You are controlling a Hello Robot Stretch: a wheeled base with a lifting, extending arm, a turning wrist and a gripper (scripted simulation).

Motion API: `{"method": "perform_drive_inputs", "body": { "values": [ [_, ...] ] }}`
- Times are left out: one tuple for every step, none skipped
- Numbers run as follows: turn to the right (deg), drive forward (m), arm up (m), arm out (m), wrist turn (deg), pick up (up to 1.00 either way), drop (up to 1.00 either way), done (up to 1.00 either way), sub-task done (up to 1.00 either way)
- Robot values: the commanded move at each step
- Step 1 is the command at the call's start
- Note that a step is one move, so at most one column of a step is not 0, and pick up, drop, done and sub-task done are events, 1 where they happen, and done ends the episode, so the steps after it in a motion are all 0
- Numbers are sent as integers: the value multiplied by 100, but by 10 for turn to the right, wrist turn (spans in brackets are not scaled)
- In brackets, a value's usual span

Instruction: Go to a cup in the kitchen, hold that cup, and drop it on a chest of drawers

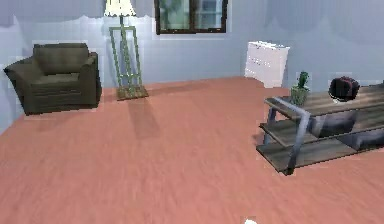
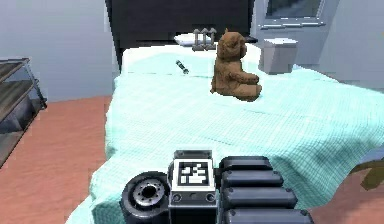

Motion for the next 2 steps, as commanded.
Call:
{"method": "perform_drive_inputs", "body": {
  "values": [
    [-420,0,0,0,0,0,0,0,0],
    [0,20,0,0,0,0,0,0,0]
  ]
}}
